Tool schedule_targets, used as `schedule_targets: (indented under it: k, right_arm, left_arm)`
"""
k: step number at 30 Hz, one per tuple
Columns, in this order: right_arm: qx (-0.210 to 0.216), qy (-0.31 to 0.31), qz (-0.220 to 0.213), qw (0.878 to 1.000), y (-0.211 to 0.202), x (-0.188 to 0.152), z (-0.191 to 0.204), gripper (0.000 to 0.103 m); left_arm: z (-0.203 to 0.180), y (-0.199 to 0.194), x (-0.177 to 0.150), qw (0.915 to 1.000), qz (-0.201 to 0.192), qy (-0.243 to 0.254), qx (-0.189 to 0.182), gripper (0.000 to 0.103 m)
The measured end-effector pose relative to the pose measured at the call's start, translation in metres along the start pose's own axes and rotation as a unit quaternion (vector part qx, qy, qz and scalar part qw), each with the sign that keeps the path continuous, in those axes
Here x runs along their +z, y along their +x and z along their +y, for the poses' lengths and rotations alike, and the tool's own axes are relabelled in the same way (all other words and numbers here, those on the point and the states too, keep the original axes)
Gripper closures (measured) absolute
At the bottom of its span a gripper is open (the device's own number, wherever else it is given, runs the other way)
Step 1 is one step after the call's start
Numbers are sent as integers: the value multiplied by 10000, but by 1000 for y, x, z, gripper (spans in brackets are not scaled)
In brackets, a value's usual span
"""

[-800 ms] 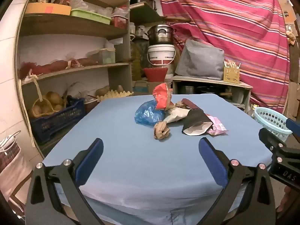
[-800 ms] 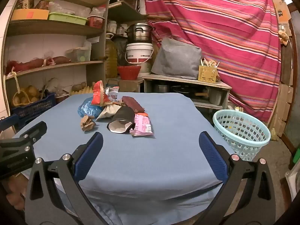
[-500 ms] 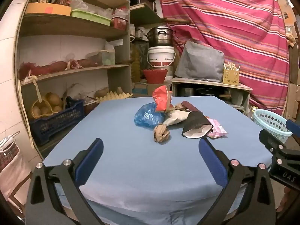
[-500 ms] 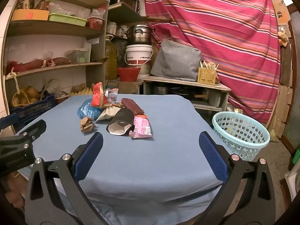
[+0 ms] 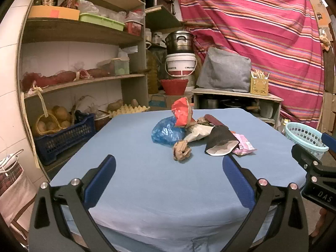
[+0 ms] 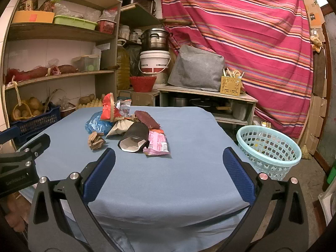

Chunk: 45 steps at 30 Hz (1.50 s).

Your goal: Collect trash

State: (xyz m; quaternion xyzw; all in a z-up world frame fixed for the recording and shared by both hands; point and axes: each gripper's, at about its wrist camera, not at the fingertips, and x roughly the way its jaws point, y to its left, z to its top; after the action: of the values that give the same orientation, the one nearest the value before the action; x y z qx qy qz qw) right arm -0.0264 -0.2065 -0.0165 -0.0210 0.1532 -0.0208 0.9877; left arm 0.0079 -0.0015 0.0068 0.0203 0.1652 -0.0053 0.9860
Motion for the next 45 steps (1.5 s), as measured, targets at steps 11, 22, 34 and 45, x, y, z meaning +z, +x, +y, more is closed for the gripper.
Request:
schedule_targets:
  k: [11,22,34,45]
  right_arm:
    - [-14,21,32,10000,3,5,-7,4]
    - [-23,3,91,10000,7,0,-5,4]
    - [-39,32,127,9999,9,-3,-3,4]
    - [-33,32,130,9999,9,-3,-4,4]
  left_arm:
    - [2,-2,-1,10000,-13,30,-16,4]
    - [14,3,5,10000,39,60,-1,4]
    - [33,6,2,10000,59,69,-8,4]
    - [11,0,-5,9999,45,103,25,4]
